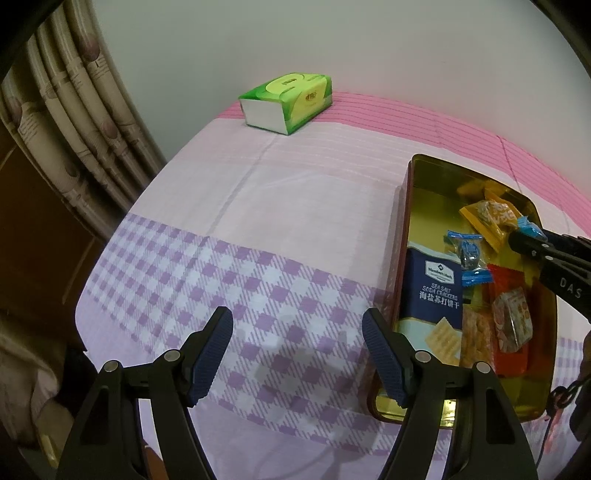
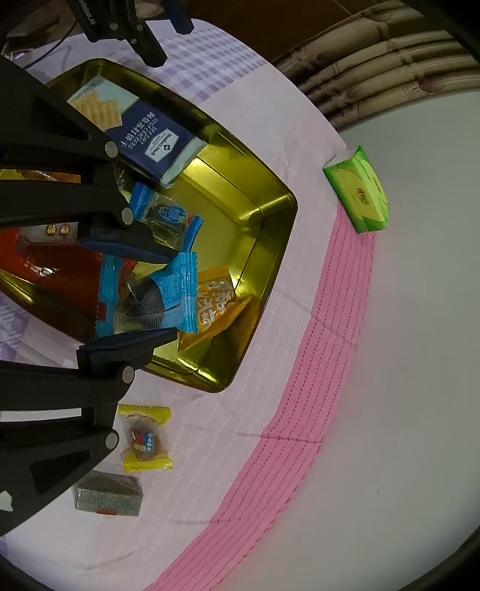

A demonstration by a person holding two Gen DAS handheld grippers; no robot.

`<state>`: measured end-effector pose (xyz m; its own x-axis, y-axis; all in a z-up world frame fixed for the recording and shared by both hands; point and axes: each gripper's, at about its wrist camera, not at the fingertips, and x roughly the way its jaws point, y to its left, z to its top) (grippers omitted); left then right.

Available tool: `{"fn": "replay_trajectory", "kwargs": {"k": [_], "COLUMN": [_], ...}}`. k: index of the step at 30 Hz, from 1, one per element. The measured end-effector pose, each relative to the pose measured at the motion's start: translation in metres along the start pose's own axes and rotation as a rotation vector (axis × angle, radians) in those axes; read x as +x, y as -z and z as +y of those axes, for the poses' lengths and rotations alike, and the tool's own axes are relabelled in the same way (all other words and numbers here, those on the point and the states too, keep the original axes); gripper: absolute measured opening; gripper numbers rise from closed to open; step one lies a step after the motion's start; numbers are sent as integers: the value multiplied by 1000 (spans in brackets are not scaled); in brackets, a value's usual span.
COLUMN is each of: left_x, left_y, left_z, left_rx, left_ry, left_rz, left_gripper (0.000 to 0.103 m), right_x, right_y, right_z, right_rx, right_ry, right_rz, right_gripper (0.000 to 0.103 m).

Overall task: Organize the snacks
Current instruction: 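Lower the blue-wrapped candy into the tin and open the right gripper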

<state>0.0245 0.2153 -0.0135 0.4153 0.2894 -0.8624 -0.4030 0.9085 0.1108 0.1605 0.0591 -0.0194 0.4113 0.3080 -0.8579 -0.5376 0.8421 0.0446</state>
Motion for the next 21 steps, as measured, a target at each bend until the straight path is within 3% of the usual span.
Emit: {"fn": "replay_trajectory", "kwargs": {"k": [21], "left_x": [-2], "left_y": [1], "left_z": [-5], "left_rx": [14], "left_ry": [5], "left_rz": [1], "left_gripper": [73], "right_x": [-23], "right_y": [3], "right_z": [-6], "right_rx": [48], "right_ry": [-49], "right_rz": [-40], "right_gripper": [36]}}
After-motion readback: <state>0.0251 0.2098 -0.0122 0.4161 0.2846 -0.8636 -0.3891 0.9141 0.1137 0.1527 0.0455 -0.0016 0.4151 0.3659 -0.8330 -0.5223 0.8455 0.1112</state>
